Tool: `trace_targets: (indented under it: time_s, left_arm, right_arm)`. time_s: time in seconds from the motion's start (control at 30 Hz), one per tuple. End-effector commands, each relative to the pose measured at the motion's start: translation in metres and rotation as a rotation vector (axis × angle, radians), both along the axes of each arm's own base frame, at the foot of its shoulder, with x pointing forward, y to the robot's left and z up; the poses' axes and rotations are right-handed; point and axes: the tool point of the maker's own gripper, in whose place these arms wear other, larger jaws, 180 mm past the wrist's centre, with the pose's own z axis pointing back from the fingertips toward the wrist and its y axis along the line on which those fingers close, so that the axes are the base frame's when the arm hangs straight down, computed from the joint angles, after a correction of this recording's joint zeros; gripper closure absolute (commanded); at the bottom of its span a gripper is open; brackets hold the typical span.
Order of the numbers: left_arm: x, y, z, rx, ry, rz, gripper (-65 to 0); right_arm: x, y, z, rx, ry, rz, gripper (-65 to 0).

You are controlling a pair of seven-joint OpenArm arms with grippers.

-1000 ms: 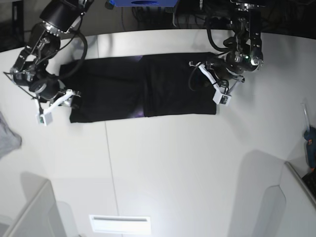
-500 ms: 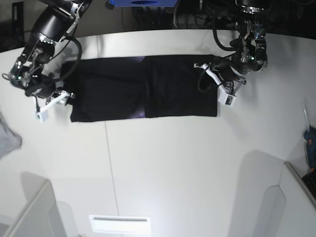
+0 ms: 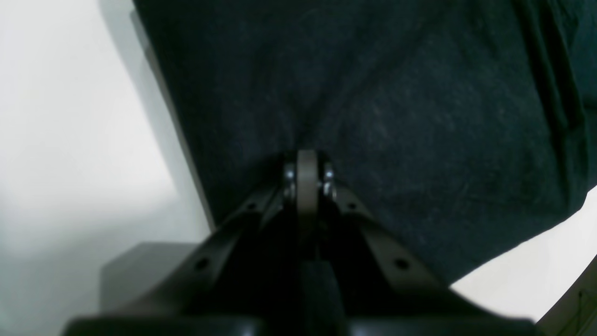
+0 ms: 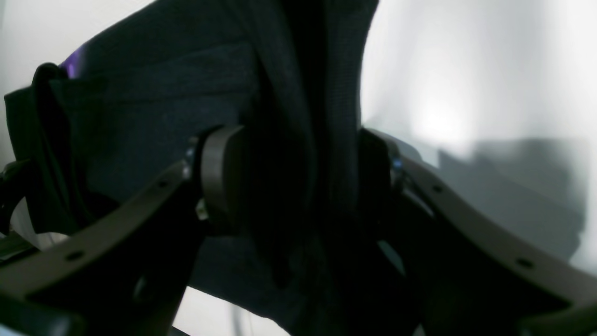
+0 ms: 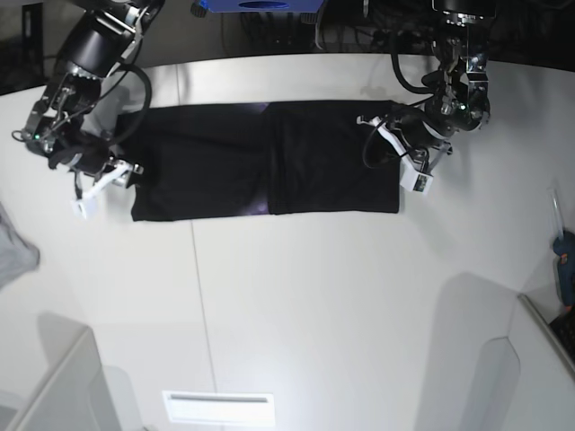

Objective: Fold the T-shirt properly
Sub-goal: 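Grasp the strip end with the right gripper and lift it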

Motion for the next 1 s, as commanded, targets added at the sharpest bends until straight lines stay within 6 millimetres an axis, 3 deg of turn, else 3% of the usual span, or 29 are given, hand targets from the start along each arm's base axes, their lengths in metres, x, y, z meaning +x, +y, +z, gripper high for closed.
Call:
trace_targets:
  time_s: [0.0, 0.17, 0.5, 0.7, 0.97]
  left_arm:
    - [-0.009, 0.016, -0.009, 0.079, 0.055, 0.006, 0.0]
    - [-0.009, 0.015, -0.009, 0.076, 0.054, 0.006, 0.0]
    - [0.004, 0.011, 0.008, 0.074, -0.001, -0.005, 0.0]
    - [0.004, 0.009, 0.009, 0.073, -0.002, -0.008, 0.0]
    - [0.004, 0.01, 0.008, 0.073, -0.001, -0.007, 0.0]
  right_arm:
    - [-0.005, -0.001, -0.003, -0.016, 0.028, 0.018, -34.5]
    - [-0.021, 0.002, -0.008, -0.02, 0.082, 0.06, -34.4]
    - [-0.023, 0.008, -0.011, -0.024, 0.077, 0.102, -33.9]
    - [-0.024, 0.013, -0.012, -0.023, 0.086, 0.126, -24.9]
    - [-0.024, 0.031, -0.015, 0.0, 0.09, 0.159, -24.5]
